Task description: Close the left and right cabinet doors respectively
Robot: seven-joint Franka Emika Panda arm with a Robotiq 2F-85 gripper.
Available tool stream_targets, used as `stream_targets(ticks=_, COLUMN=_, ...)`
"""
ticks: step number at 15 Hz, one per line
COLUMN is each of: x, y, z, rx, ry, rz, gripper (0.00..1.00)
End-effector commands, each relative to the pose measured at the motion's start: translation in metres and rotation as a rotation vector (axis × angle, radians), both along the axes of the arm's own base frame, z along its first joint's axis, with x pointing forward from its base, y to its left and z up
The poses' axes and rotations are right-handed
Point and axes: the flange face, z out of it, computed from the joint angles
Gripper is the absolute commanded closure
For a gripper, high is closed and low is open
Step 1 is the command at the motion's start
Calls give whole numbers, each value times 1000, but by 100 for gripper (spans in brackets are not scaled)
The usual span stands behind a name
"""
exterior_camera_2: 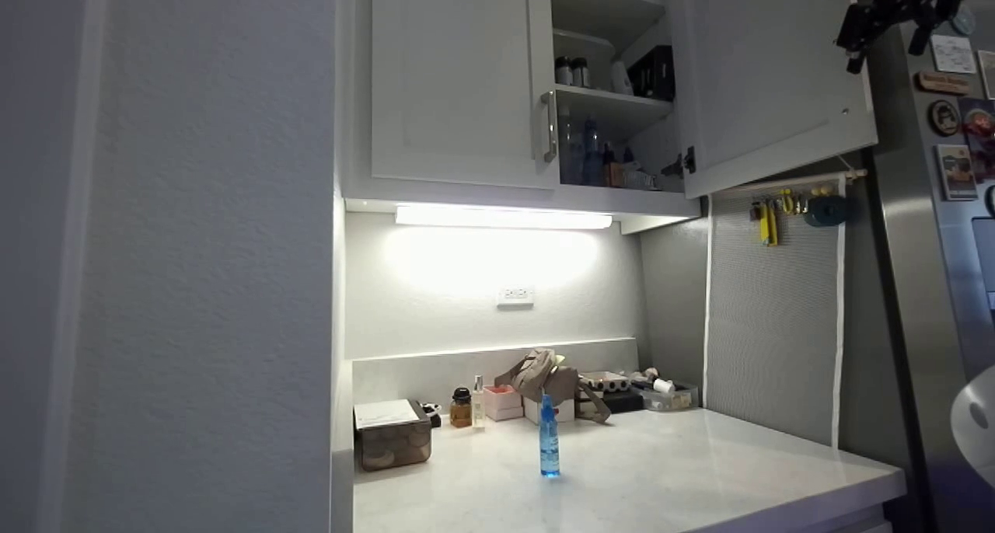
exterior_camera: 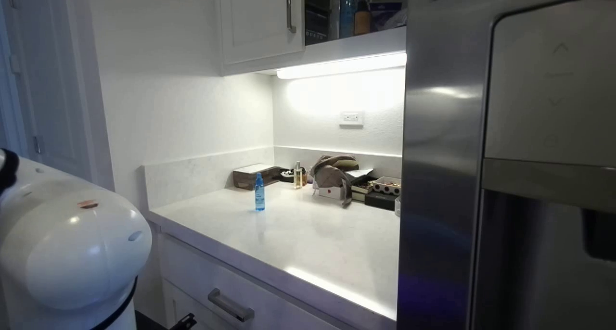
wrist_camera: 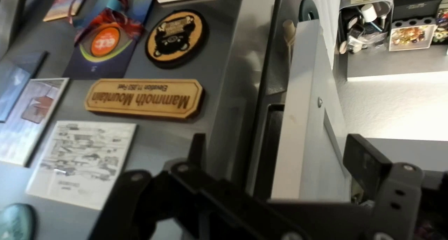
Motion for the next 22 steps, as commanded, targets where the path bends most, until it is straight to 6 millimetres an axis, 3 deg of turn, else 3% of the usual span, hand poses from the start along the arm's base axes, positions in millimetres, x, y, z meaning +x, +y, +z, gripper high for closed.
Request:
stream_targets(ticks=1, x=19, y=1, z=10, rx=5, ry=14, rz=89, gripper=0)
stream_targets(ticks=8, x=21, y=-1, z=14, rx=-39, ry=18, rz=97, gripper=0)
stream_targets(ticks=17, x=2, y=-31, z=4, rx=-87, ry=32, rz=393, gripper=0)
stream_targets(ticks=18, x=1, y=-33, z=3, rx=-89, ry=25, rz=424, gripper=25)
stream_targets(ticks=20, x=-3, y=-36, z=1, rx=-96, ry=15, rz=477, gripper=32)
stream_targets(ticks=22, x=-5, y=-40, z=0, rx=-103, ry=14, rz=509, gripper=48)
